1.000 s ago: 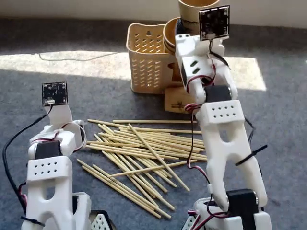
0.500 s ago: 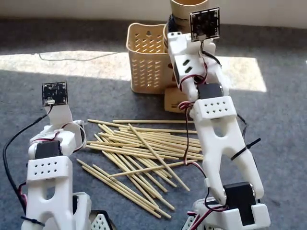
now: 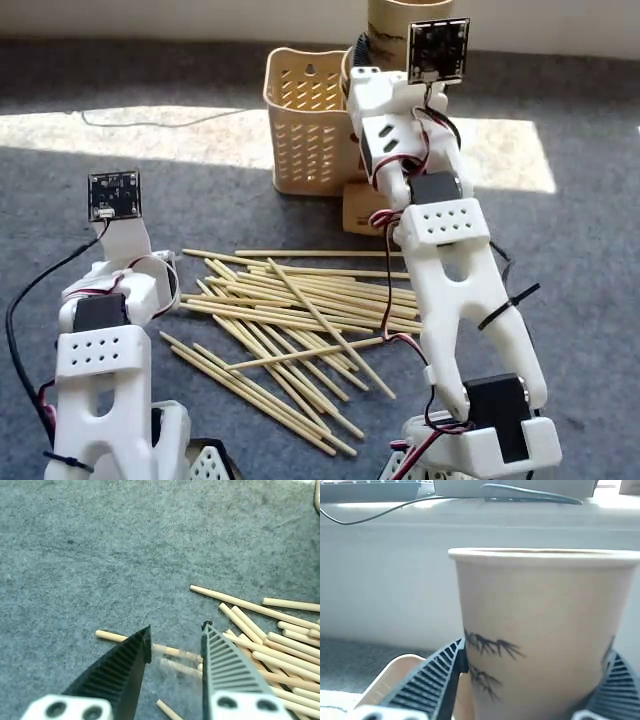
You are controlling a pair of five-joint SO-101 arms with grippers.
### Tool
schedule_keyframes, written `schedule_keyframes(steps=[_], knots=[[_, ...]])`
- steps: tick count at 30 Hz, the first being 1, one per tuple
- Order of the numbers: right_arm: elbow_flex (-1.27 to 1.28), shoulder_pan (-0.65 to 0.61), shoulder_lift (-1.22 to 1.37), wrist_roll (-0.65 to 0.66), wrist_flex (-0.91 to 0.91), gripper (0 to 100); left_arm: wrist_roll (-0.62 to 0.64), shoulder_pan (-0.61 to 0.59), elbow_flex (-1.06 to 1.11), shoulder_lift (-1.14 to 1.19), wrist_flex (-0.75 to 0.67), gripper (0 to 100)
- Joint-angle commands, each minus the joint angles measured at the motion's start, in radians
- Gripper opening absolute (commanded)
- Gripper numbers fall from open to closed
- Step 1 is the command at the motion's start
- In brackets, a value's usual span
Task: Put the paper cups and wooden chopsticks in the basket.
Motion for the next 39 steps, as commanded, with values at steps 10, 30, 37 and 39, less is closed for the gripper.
schedule_keyframes(steps=[10,30,37,39], knots=[[-0.033,-0.013,0.045,-0.006,-0.022,37.5,-0.008,-0.015,-0.004,-0.022,-0.014,16],[-0.035,-0.036,-0.096,-0.008,0.203,41.8,-0.009,-0.015,-0.004,-0.022,-0.014,16],[-0.077,-0.030,-0.134,-0.006,0.320,41.8,-0.009,-0.015,-0.004,-0.022,-0.015,16],[-0.099,-0.028,-0.182,-0.006,0.387,41.8,-0.009,-0.015,-0.004,-0.022,-0.017,16]])
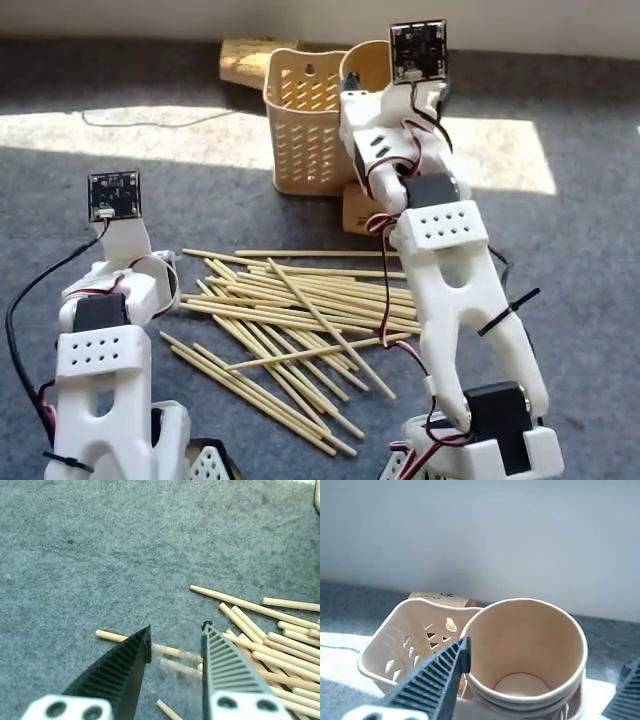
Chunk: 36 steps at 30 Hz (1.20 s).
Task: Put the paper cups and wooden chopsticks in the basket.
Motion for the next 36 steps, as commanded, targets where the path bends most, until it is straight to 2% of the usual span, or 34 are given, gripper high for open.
schedule_keyframes(steps=[1,8,18,22,26,31,36], knots=[[-0.084,-0.002,-0.136,-0.003,0.117,41.8,-0.009,-0.015,-0.004,-0.022,-0.017,16],[-0.084,-0.002,-0.298,0.000,0.449,41.8,-0.009,-0.015,-0.004,-0.022,-0.017,16],[-0.081,0.036,-0.314,0.003,0.937,41.8,-0.009,-0.015,-0.004,-0.022,-0.017,16],[0.007,0.082,-0.298,0.048,0.955,41.8,-0.009,-0.015,-0.004,-0.022,-0.018,16],[0.104,0.116,-0.232,0.132,0.858,41.8,-0.009,-0.015,-0.004,-0.019,-0.018,16],[0.151,0.154,-0.085,0.143,0.760,41.8,-0.009,-0.015,-0.004,-0.016,-0.018,16],[0.151,0.134,0.041,0.144,0.716,41.8,-0.009,-0.010,0.013,-0.022,-0.020,16]])
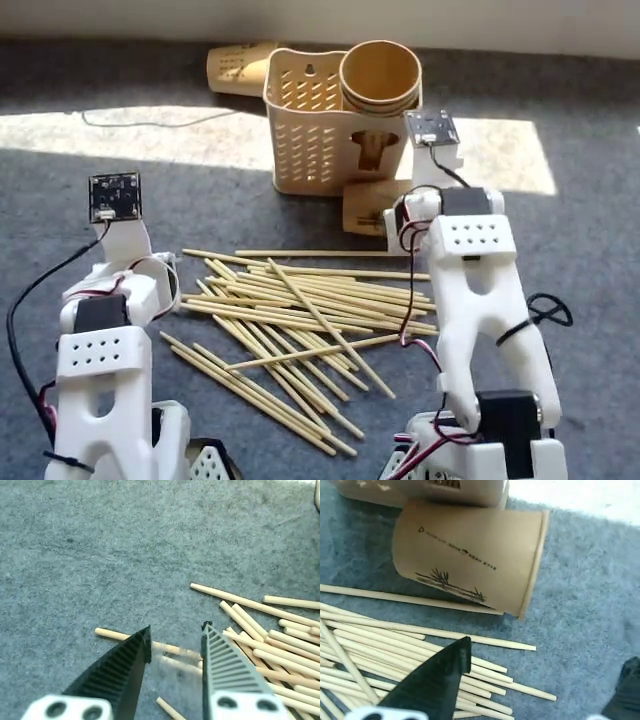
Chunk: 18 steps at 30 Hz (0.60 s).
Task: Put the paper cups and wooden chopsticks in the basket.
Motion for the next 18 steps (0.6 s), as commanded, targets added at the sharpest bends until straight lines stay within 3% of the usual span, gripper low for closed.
schedule_keyframes(steps=[1,18], knots=[[-0.001,-0.016,0.038,0.014,-0.056,41.8,-0.009,-0.010,-0.001,-0.022,-0.018,16],[0.005,-0.197,0.068,0.091,-0.193,34.3,-0.009,-0.015,0.008,-0.022,-0.044,16]])
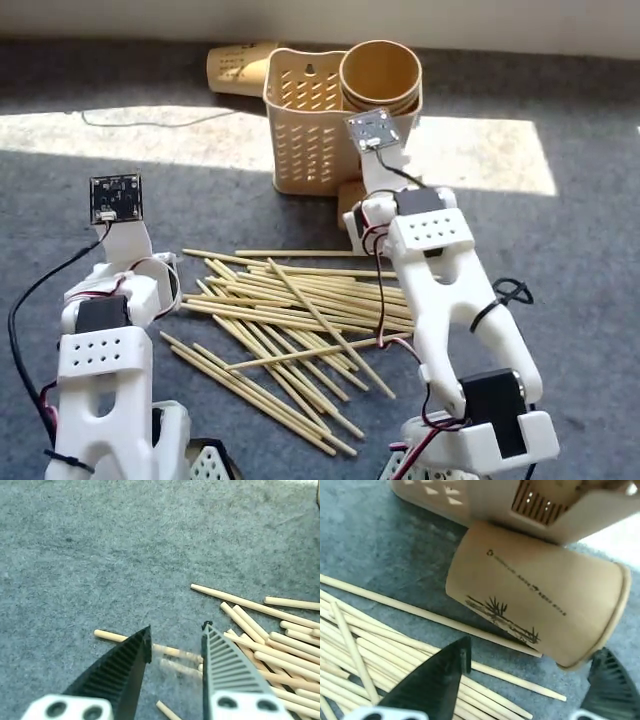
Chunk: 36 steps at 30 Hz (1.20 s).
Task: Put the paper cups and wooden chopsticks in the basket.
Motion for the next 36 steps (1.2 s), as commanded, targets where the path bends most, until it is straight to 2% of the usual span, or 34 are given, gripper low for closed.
schedule_keyframes(steps=[1,8,13,17,22,26,31,36], knots=[[-0.002,-0.048,-0.012,0.041,-0.028,34.3,-0.009,-0.015,-0.005,-0.022,-0.017,16],[-0.008,-0.062,-0.019,0.057,0.019,33.2,-0.009,-0.015,-0.005,-0.022,-0.017,16],[-0.010,-0.081,-0.019,0.060,0.039,24.4,-0.009,-0.013,-0.005,-0.022,-0.017,16],[-0.010,-0.107,-0.021,0.135,0.045,17.5,-0.009,-0.013,-0.005,-0.022,-0.017,16],[-0.064,-0.113,-0.039,0.147,0.091,6.7,-0.009,-0.013,-0.005,-0.022,-0.017,16],[-0.104,-0.116,-0.116,0.149,0.139,6.0,-0.009,-0.013,-0.005,-0.022,-0.017,16],[-0.104,-0.183,-0.213,0.149,0.137,5.9,-0.009,-0.013,-0.005,-0.022,-0.017,16],[-0.102,-0.200,-0.225,0.121,0.145,6.3,-0.009,-0.015,-0.005,-0.022,-0.017,16]])
